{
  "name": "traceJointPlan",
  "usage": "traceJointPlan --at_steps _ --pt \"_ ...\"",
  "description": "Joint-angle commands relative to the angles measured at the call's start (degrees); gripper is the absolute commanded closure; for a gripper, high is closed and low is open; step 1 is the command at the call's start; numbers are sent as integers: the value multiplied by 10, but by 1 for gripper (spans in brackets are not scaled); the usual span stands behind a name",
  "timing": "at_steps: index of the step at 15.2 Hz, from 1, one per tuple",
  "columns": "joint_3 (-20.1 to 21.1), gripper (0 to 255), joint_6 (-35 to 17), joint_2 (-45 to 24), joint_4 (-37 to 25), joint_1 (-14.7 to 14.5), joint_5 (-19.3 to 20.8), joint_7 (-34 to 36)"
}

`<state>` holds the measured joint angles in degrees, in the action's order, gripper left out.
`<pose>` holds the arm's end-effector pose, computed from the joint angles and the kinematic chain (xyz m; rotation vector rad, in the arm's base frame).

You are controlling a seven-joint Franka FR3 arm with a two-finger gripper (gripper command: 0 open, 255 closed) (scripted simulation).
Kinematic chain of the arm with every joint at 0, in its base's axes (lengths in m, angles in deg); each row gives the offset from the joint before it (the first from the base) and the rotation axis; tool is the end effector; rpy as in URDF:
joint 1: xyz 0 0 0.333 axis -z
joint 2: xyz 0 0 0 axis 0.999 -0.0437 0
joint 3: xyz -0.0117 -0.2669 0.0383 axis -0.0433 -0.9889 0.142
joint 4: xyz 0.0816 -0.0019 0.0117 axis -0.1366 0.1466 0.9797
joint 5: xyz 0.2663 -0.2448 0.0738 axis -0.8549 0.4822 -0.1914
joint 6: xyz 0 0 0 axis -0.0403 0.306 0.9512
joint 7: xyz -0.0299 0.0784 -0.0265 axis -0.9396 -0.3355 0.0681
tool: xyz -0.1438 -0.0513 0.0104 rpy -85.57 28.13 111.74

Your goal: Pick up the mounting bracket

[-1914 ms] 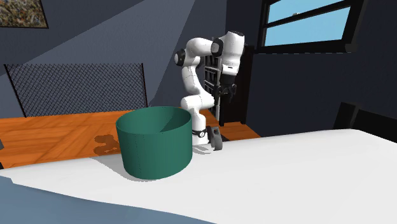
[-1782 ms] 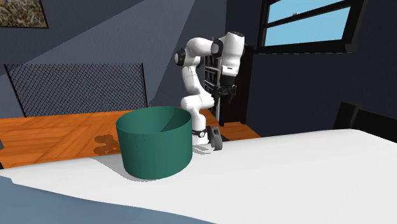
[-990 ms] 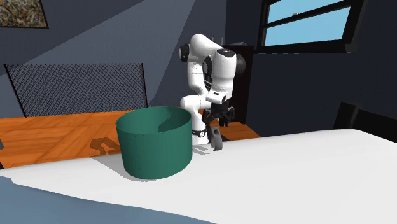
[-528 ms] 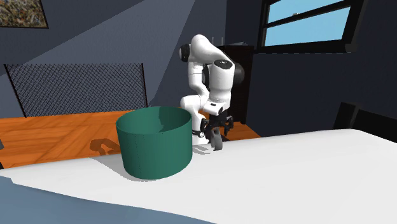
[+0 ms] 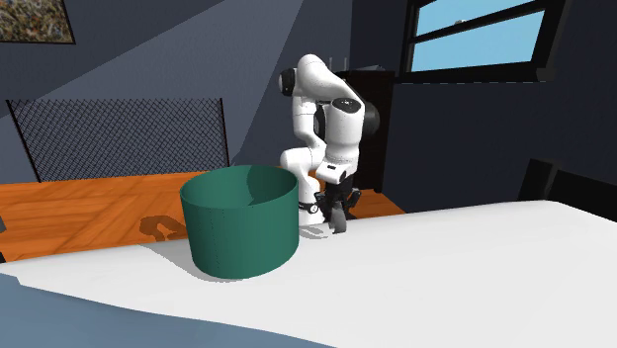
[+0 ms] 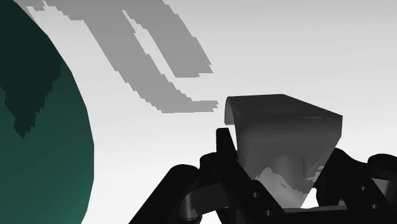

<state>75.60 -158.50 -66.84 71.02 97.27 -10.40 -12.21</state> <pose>0.4077 -0.1163 0.3505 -3.0567 0.3718 0.2836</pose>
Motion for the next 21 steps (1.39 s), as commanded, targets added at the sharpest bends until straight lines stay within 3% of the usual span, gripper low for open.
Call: traceJointPlan --at_steps 1,5,21 --pt "0 255 0 0 1 0 0 0" --pt "0 255 -1 -2 0 0 0 0" --pt "3 255 119 24 -94 0 1 4"
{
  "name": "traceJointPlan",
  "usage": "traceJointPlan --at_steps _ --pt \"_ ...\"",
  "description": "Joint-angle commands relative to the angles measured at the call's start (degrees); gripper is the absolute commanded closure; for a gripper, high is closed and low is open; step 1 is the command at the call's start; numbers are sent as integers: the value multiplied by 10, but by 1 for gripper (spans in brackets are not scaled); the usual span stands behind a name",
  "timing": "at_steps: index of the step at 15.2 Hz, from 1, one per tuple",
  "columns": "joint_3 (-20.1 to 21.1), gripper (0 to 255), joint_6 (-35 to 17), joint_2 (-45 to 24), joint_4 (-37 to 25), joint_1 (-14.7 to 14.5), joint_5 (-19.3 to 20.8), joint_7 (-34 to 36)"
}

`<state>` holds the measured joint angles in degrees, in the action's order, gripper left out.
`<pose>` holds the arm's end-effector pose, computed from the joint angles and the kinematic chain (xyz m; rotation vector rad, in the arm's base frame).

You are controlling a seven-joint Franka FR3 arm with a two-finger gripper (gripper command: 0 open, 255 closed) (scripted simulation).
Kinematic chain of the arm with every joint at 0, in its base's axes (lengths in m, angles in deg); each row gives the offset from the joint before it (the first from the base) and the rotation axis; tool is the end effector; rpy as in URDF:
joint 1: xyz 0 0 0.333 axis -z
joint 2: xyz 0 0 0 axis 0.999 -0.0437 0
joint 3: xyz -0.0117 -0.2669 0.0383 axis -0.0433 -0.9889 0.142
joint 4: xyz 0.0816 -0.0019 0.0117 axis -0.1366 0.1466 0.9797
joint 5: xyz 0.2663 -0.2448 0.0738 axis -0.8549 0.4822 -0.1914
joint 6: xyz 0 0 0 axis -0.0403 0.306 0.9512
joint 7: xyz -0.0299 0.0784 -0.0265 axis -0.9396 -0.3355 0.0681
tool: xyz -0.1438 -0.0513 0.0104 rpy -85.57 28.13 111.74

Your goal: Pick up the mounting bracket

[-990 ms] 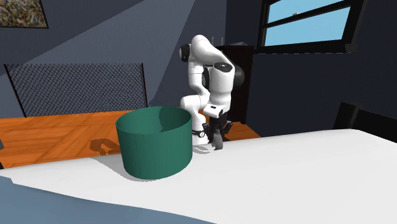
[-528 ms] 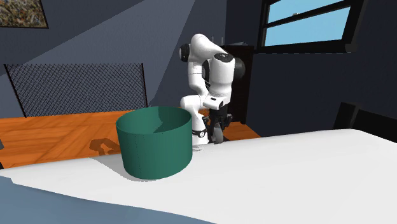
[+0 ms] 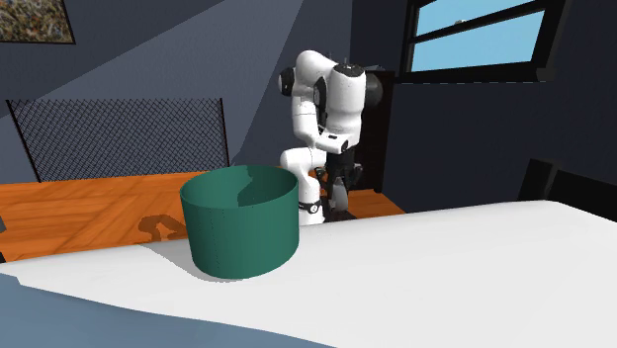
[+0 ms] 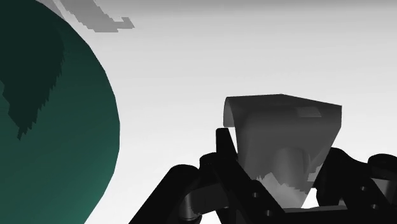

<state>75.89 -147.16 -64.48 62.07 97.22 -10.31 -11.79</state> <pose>0.4083 -0.1161 0.4223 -3.0568 0.3736 0.2848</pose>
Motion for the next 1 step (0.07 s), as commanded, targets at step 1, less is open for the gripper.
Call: traceJointPlan --at_steps 1 --pt "0 255 5 0 -5 0 0 0"
